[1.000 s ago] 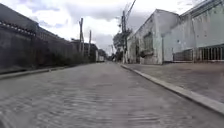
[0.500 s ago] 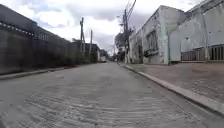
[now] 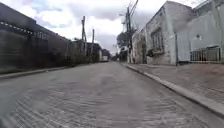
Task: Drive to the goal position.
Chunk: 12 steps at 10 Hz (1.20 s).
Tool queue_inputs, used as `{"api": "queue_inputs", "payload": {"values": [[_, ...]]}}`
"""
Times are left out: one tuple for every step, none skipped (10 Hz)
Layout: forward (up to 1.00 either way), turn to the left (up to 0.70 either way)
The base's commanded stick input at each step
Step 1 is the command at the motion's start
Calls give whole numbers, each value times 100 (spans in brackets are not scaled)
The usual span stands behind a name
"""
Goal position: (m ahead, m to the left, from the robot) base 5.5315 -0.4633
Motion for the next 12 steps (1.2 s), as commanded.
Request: {"api": "queue_inputs", "payload": {"values": [[100,6],[100,6],[100,6],[100,-10],[100,-34],[100,-34],[100,-34],[100,-34],[100,-34],[100,-34],[100,-27],[100,-17]]}}
